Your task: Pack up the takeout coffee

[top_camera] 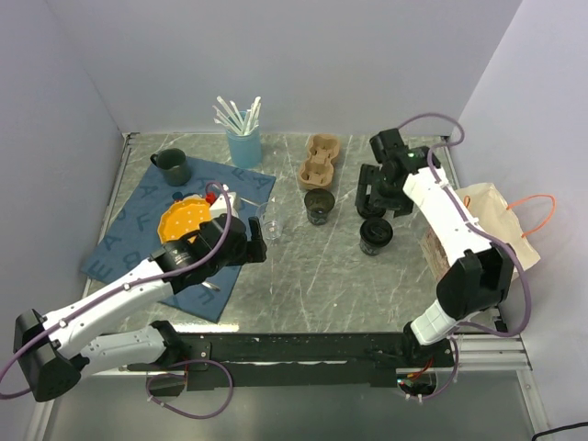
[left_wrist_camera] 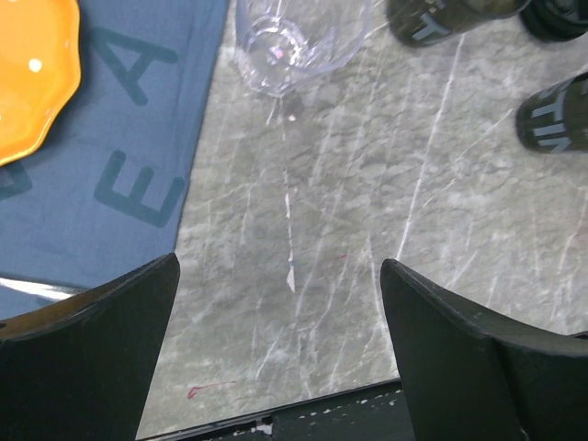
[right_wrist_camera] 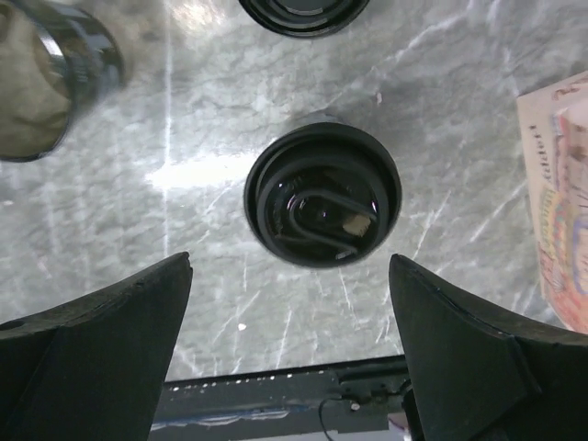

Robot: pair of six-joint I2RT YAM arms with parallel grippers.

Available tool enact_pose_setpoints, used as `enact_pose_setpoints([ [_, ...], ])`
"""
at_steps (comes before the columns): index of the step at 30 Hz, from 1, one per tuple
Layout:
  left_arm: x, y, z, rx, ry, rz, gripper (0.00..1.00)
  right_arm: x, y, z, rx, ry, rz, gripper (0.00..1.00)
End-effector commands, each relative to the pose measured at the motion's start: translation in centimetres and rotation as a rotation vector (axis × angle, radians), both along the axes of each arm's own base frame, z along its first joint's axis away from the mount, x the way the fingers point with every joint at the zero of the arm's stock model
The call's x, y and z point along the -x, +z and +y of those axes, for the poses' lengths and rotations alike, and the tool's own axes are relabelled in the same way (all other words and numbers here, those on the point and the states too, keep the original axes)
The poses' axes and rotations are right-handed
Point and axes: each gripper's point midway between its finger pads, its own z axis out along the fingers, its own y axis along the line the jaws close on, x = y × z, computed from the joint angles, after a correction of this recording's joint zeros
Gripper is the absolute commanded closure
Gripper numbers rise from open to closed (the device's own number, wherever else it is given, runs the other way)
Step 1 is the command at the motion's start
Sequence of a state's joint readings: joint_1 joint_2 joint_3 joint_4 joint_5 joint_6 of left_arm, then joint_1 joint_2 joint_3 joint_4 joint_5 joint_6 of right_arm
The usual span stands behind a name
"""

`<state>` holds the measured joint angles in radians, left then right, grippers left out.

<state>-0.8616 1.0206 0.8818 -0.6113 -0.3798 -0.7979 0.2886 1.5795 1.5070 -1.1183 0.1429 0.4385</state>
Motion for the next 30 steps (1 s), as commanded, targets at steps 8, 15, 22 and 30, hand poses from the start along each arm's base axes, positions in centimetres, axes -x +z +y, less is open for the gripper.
enact_pose_setpoints([
  [8,-1.0,2.7,-1.5,0.059,-0.030,-0.060,0.04,2.0,13.8,-9.5,0.251,-0.264,-0.244,0.07],
  [15,-0.5,2.7,-2.5,0.111,-0.072,-0.054,0.03,5.5,16.3,-15.3,0.268,-0.525,-0.273,0.06],
  [22,-0.7,3.2,-1.9,0.094,-0.075,-0.097,0.03,6.8,16.6,-17.9,0.297,-0.626,-0.287,0.07],
  [30,-0.9,3.5,-1.4,0.062,-0.075,-0.114,0.03,5.5,14.0,-19.2,0.278,-0.701,-0.241,0.11],
])
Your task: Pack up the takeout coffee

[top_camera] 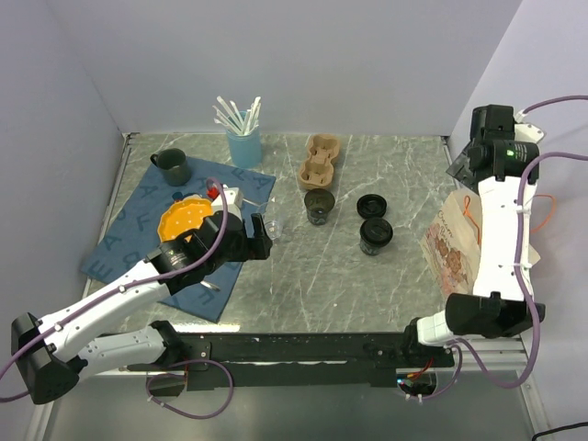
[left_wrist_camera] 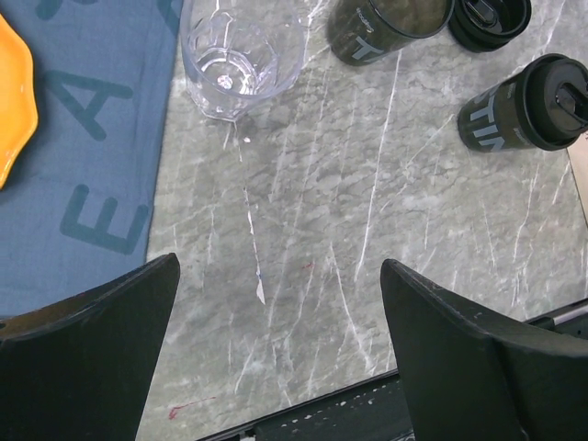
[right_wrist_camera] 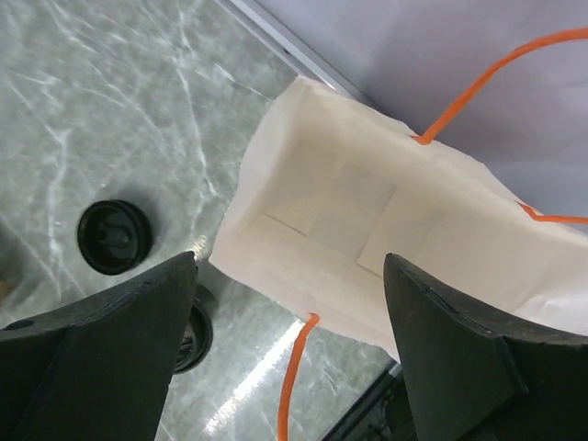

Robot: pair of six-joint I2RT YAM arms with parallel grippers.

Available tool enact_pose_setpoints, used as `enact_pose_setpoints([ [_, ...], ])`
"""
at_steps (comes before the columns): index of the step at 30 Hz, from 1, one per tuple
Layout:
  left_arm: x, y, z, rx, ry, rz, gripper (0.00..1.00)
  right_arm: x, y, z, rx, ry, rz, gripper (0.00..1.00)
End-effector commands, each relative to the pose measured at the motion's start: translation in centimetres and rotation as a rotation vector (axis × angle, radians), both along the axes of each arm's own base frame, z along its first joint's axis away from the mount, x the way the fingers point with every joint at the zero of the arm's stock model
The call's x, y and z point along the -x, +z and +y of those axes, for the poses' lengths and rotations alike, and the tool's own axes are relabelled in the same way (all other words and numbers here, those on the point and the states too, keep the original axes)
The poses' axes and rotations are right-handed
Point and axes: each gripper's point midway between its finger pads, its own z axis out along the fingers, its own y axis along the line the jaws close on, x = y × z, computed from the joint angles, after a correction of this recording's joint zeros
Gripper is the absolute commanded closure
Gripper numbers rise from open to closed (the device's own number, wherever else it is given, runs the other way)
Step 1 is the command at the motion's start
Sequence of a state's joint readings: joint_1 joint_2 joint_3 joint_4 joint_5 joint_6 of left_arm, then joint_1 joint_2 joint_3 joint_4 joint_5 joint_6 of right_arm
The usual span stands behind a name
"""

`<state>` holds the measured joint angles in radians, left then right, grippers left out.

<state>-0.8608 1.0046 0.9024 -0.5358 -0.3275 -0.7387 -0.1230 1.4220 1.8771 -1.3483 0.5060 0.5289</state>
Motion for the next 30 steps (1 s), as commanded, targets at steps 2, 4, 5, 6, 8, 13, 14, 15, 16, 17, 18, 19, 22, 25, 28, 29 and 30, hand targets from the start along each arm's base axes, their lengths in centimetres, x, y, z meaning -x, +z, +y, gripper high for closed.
enact_pose_setpoints([
  [2,-0.5,1.2,0.3,0.001,0.002,-0.050,0.03,1.5,-1.9,-0.8,-0.032,-0.074,0.098,0.12],
  [4,-0.6,1.3,0.3,0.000,0.004,-0.048,0.03,1.2,-2.6,-1.3,-0.046,-0.099,0.111,0.12],
  [5,-0.6,1.1,0.4,-0.007,0.009,-0.042,0.03,0.9,-3.1,-1.3,-0.055,-0.103,0.117,0.12],
  [6,-0.5,1.1,0.4,-0.010,0.006,-0.039,0.03,0.7,-3.5,-1.4,-0.061,-0.107,0.125,0.12],
  [8,-0.5,1.0,0.4,-0.017,0.007,-0.038,0.03,0.5,-4.5,-1.5,-0.074,-0.112,0.141,0.15],
  [13,-0.7,0.8,0.6,-0.032,0.012,-0.040,0.03,-0.4,-5.7,-1.7,-0.088,-0.100,0.159,0.24],
  [14,-0.8,0.7,0.5,-0.036,0.012,-0.038,0.03,-0.5,-5.8,-1.6,-0.090,-0.094,0.159,0.29],
  [15,-0.8,0.8,0.4,-0.034,0.011,-0.040,0.03,-0.6,-5.7,-1.7,-0.089,-0.094,0.154,0.35],
  [16,-0.9,0.9,0.4,-0.037,0.011,-0.040,0.03,-0.8,-5.7,-1.8,-0.084,-0.096,0.146,0.44],
  [17,-1.0,0.9,0.3,-0.037,0.008,-0.042,0.03,-0.8,-5.9,-1.8,-0.085,-0.093,0.149,0.48],
  [18,-1.1,0.9,0.2,-0.038,0.006,-0.042,0.03,-0.9,-6.1,-1.9,-0.087,-0.095,0.152,0.51],
  [19,-1.2,1.1,0.2,-0.039,0.005,-0.045,0.03,-1.2,-6.2,-1.9,-0.090,-0.090,0.148,0.56],
  [22,-1.4,1.2,0.1,-0.055,0.000,-0.048,0.03,-1.3,-7.0,-1.5,-0.115,-0.073,0.174,0.65],
  [25,-1.5,1.3,0.1,-0.067,-0.009,-0.057,0.03,-1.4,-7.1,-1.3,-0.122,-0.066,0.176,0.75],
  [28,-1.5,1.5,0.1,-0.077,-0.020,-0.066,0.03,-1.2,-6.7,-1.3,-0.114,-0.054,0.159,0.86],
  [29,-1.5,1.5,0.0,-0.079,-0.025,-0.064,0.03,-1.2,-6.6,-1.3,-0.114,-0.052,0.150,0.90],
  [30,-1.5,1.6,0.0,-0.083,-0.027,-0.064,0.03,-1.1,-6.5,-1.2,-0.113,-0.047,0.147,0.95],
])
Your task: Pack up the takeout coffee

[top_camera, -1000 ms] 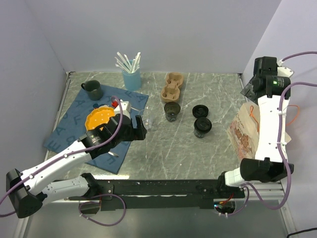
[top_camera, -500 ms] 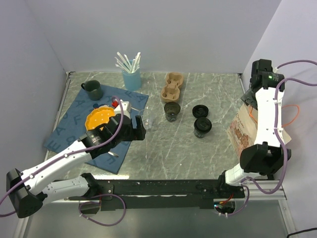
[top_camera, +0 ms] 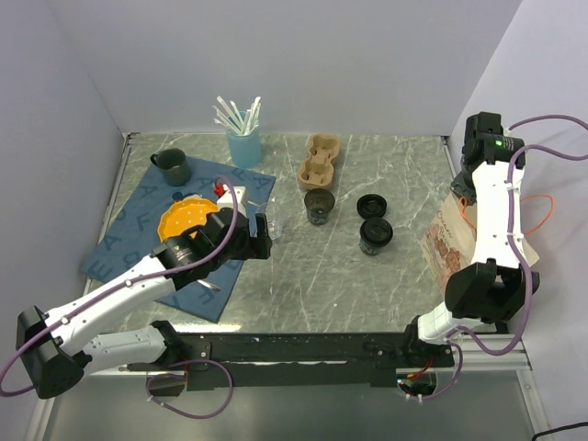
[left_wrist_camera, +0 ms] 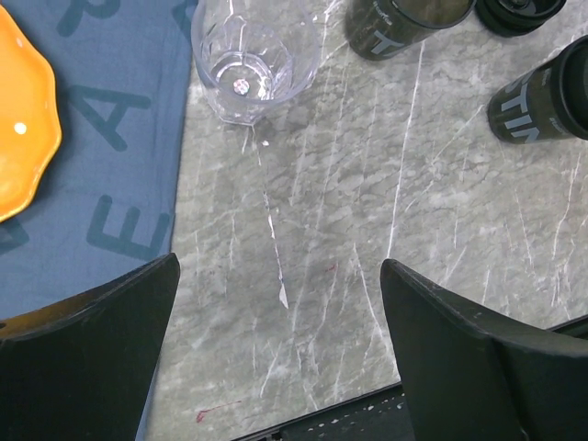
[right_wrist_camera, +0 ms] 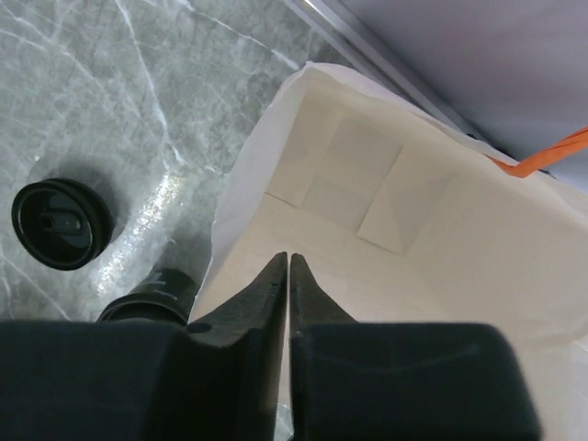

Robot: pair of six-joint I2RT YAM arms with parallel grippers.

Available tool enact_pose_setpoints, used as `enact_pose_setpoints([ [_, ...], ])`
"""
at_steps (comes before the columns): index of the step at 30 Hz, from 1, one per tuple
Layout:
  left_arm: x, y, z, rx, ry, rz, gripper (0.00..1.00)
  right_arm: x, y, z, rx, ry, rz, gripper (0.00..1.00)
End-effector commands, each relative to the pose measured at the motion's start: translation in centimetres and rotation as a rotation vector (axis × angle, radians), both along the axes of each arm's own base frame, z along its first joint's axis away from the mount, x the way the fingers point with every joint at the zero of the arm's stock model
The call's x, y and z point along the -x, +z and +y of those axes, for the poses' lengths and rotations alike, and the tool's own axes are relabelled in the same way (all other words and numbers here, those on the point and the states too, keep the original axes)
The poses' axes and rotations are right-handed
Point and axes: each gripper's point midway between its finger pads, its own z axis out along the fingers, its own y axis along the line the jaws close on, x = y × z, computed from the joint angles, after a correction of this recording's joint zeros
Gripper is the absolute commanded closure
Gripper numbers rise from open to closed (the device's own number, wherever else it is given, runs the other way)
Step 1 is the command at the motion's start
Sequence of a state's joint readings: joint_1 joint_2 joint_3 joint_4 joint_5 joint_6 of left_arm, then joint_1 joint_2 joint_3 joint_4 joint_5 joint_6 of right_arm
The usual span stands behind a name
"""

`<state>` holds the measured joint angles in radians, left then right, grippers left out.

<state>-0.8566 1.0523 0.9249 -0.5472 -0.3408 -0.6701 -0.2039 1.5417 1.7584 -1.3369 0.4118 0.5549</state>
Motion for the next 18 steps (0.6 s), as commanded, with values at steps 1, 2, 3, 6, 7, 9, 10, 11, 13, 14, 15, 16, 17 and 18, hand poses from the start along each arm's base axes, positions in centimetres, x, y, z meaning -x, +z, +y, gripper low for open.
enact_pose_setpoints([
  [1,-0.9,2.4,-0.1,-0.002,-0.009,-0.059,0.03,0.1,0.9,-0.2,0.016,0.011,-0.047,1.00],
  [2,-0.9,2.3,-0.2,-0.007,-0.010,-0.058,0.03,0.3,1.2,-0.1,0.014,0.017,-0.054,1.00],
  [3,-1.0,2.4,-0.2,-0.007,-0.011,-0.060,0.03,0.2,1.2,0.0,0.009,0.025,-0.064,1.00],
  [6,-1.0,2.4,-0.2,-0.002,-0.012,-0.063,0.03,0.3,1.8,0.4,0.003,0.066,-0.088,1.00],
  [7,-1.0,2.5,-0.3,0.010,-0.010,-0.063,0.03,0.2,2.2,0.5,0.007,0.083,-0.094,1.00],
  [9,-0.9,2.2,-0.5,0.022,-0.006,-0.055,0.03,0.1,2.7,0.8,0.003,0.121,-0.105,1.00],
  [10,-0.9,2.1,-0.5,0.027,-0.003,-0.051,0.03,0.0,3.2,0.9,0.000,0.127,-0.119,1.00],
  [11,-0.9,2.0,-0.6,0.032,-0.003,-0.049,0.03,0.1,3.6,0.9,0.002,0.127,-0.122,1.00],
  [13,-0.8,1.8,-0.7,0.045,0.003,-0.043,0.03,0.1,4.6,0.9,0.008,0.133,-0.141,1.00],
  [14,-0.9,1.9,-0.9,0.057,0.002,-0.045,0.03,0.1,5.0,0.9,0.012,0.135,-0.149,1.00],
  [15,-0.9,1.7,-0.9,0.059,0.005,-0.042,0.03,0.0,5.3,0.8,0.017,0.142,-0.152,1.00],
  [16,-0.8,1.7,-1.0,0.063,0.003,-0.041,0.03,-0.3,6.1,0.7,0.027,0.142,-0.170,0.93],
  [17,-0.9,1.6,-1.0,0.064,0.006,-0.041,0.03,-0.1,6.1,0.3,0.043,0.124,-0.150,0.86],
  [18,-0.9,1.7,-1.0,0.069,0.008,-0.042,0.03,0.0,6.3,0.0,0.049,0.093,-0.152,0.74],
])
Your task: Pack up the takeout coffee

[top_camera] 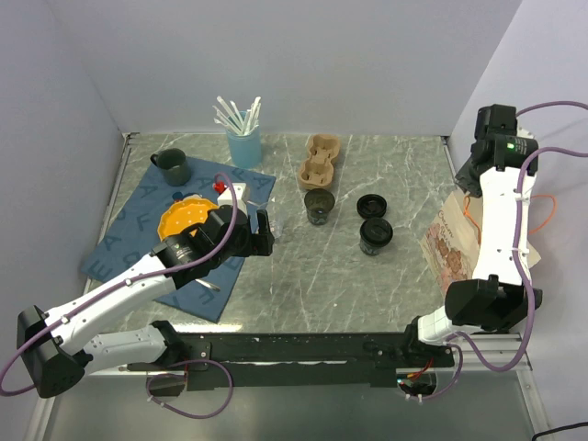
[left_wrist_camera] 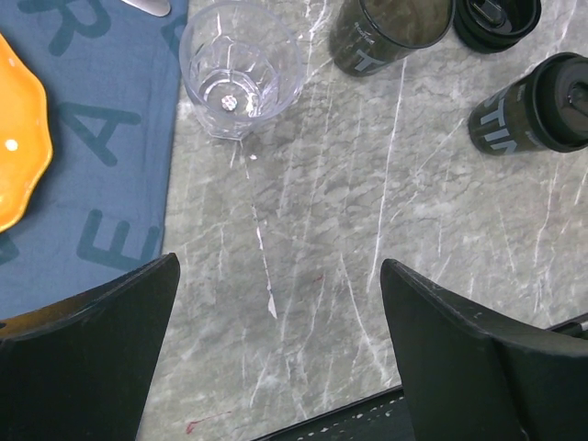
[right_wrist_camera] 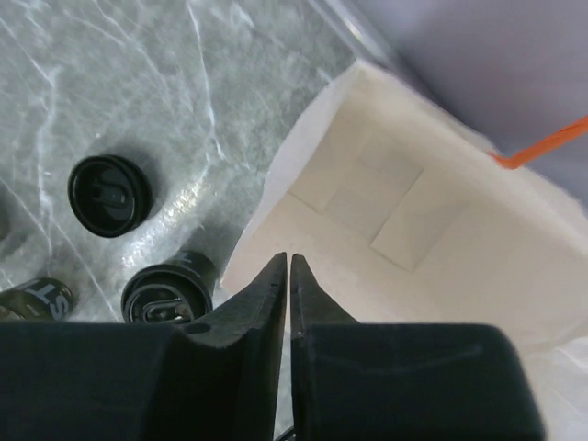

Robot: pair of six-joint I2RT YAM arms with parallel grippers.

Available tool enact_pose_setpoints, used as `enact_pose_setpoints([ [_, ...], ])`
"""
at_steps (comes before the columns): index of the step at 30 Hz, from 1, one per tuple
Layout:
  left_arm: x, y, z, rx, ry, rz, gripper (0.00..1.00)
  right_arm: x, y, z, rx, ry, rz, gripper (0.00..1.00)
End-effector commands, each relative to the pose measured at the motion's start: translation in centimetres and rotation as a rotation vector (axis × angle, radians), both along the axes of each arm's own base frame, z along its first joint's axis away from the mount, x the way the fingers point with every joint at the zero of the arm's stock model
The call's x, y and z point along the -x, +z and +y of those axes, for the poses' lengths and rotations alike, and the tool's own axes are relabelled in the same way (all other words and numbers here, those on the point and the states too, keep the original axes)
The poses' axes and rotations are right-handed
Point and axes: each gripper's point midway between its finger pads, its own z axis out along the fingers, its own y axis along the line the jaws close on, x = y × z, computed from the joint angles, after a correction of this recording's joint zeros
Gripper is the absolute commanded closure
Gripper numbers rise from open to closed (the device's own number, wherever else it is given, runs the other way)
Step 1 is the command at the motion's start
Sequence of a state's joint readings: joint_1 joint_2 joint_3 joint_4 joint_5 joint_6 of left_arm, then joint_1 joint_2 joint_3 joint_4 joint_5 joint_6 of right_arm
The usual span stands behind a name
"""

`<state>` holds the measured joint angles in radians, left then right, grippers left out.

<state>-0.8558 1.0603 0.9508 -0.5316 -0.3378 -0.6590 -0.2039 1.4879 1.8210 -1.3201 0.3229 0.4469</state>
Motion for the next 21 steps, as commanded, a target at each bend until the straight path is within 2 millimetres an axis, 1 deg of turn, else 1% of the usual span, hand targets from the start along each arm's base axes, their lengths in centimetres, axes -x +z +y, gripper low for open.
enact_pose_setpoints([
  [1,-0.5,0.5,-0.5,0.049,0.016,-0.017,0.03,0.4,3.9,-1.3,0.065,-0.062,-0.076,0.68],
  [2,-0.5,0.4,-0.5,0.048,0.019,-0.016,0.03,0.6,3.8,-1.6,0.071,-0.088,-0.061,0.63],
  [3,-0.5,0.3,-0.5,0.049,0.020,-0.018,0.03,0.4,4.0,-1.5,0.062,-0.109,-0.078,0.55],
  [4,-0.5,0.2,-0.5,0.047,0.021,-0.017,0.03,0.4,4.0,-1.6,0.058,-0.124,-0.085,0.52],
  [7,-0.5,0.0,-0.2,0.039,0.026,-0.019,0.03,0.1,3.7,-2.1,0.065,-0.181,-0.101,0.47],
  [10,-0.6,0.0,0.2,0.023,0.033,-0.025,0.03,-0.4,2.6,-2.4,0.057,-0.219,-0.082,0.45],
  [16,-0.6,-0.2,0.7,-0.001,0.039,-0.028,0.03,-2.2,-0.4,-2.4,0.022,-0.259,-0.057,0.44],
  [17,-0.5,-0.3,0.8,-0.008,0.039,-0.025,0.03,-2.3,-1.1,-2.5,0.017,-0.269,-0.034,0.44],
  [19,-0.5,-0.5,1.0,-0.013,0.045,-0.024,0.03,-2.1,-2.2,-2.4,0.000,-0.305,0.006,0.46],
  [20,-0.4,-0.6,1.1,-0.017,0.047,-0.021,0.03,-2.1,-2.6,-2.4,-0.001,-0.312,0.021,0.48],
  [21,-0.4,-0.6,1.2,-0.016,0.051,-0.021,0.03,-2.0,-2.8,-2.5,-0.001,-0.324,0.020,0.58],
])
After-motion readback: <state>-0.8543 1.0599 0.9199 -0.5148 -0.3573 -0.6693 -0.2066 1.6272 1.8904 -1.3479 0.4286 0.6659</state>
